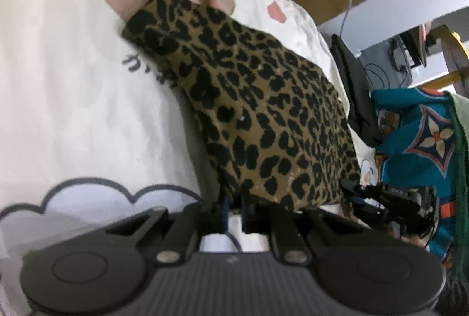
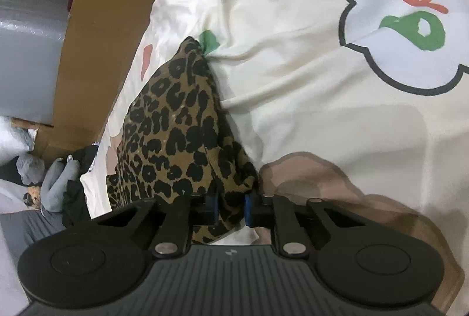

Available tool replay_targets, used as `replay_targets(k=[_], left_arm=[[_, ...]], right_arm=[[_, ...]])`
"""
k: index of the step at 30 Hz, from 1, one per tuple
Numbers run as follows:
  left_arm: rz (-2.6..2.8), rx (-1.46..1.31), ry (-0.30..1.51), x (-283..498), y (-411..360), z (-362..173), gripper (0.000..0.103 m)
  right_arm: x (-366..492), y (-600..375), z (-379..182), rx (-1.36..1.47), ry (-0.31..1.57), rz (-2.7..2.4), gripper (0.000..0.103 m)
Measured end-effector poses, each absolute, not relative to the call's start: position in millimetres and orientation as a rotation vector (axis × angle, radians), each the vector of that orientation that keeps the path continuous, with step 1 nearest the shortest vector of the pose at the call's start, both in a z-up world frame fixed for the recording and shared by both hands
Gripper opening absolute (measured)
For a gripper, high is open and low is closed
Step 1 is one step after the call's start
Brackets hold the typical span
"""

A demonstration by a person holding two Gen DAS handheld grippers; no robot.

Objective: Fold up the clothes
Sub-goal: 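Hold the leopard-print pants edge with both grippers, pinching it together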

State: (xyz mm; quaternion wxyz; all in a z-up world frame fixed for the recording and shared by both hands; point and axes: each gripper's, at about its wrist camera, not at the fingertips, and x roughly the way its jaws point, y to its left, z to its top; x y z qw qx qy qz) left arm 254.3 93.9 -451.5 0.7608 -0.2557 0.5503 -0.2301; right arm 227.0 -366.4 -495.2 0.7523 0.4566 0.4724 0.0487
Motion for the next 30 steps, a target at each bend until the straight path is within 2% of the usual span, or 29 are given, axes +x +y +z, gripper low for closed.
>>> replay_targets(k=[10, 20, 30], left_arm=[[-0.484, -0.502, 1.171, 244.4, 121.0, -414.5, 0.005], [-0.422, -0.502, 1.217, 210.0, 133.4, -407.6, 0.005], [-0.481, -0.452, 1.313, 199.4, 99.1, -415.9, 0.006]], right_arm=[[214.0, -349.0, -487.9, 1.012, 1.087, 0.204, 0.011], [201.1, -329.6, -481.8, 0.939, 1.174, 0.333, 0.011], [219.7, -350.6, -460.8, 0.893, 1.107, 0.293, 0.009]])
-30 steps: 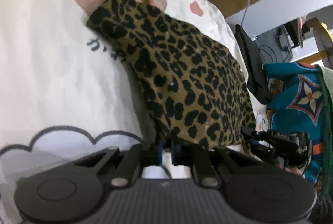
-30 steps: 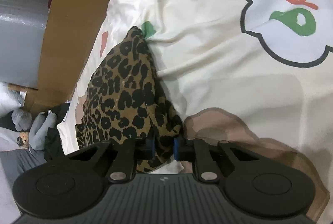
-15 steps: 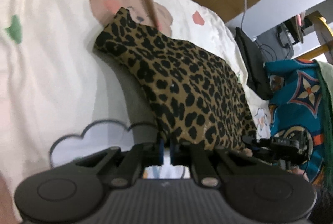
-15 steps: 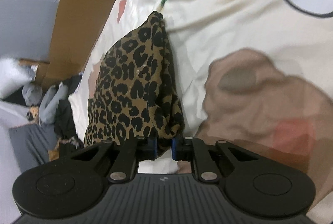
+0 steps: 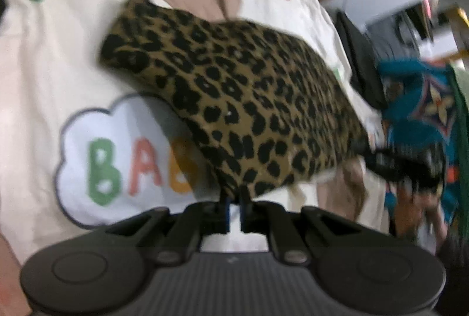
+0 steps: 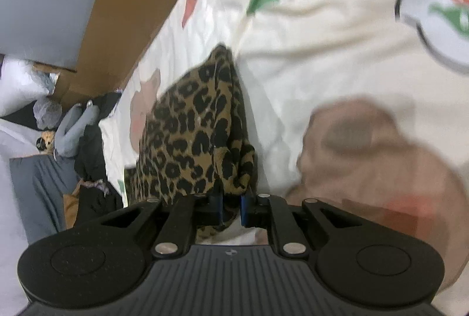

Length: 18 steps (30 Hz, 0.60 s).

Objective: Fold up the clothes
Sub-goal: 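Hold the leopard-print pants edge with both grippers, pinching it together, then lift the pants edge with both grippers, folding the pants upward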

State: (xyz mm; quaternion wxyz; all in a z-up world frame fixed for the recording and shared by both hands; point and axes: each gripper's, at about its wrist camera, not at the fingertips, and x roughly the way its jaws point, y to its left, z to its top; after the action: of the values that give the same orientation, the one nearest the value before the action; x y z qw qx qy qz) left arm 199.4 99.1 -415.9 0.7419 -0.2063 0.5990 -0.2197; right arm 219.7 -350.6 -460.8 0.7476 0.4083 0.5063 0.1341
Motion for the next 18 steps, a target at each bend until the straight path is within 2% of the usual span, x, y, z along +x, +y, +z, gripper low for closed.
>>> replay_targets(k=[3, 9, 11, 13, 18], left_arm=[[-0.528, -0.406, 1.353, 198.2, 91.5, -410.6, 0.006], [-0.505, -0.369, 1.314, 205.0, 103.3, -392.8, 0.018], [-0.496, -0.347, 1.287, 212.0, 110.2, -386.2, 0.028], [-0.481, -0.307, 1.266, 223.2, 112.5, -379.7, 0.045], [-0.491, -0.254, 1.196, 261.9, 101.8, -363.4, 0.046]], right_arm=[[234.1, -359.4, -452.2, 0.89, 1.073, 0.267, 0.009], [256.1, -372.2, -434.6, 0.867, 1.027, 0.24, 0.009], [262.4, -377.0, -431.6, 0.86, 1.023, 0.229, 0.008], [268.8, -383.4, -430.6, 0.872, 1.022, 0.208, 0.008], [285.7, -401.8, -427.0, 0.89, 1.021, 0.151, 0.008]])
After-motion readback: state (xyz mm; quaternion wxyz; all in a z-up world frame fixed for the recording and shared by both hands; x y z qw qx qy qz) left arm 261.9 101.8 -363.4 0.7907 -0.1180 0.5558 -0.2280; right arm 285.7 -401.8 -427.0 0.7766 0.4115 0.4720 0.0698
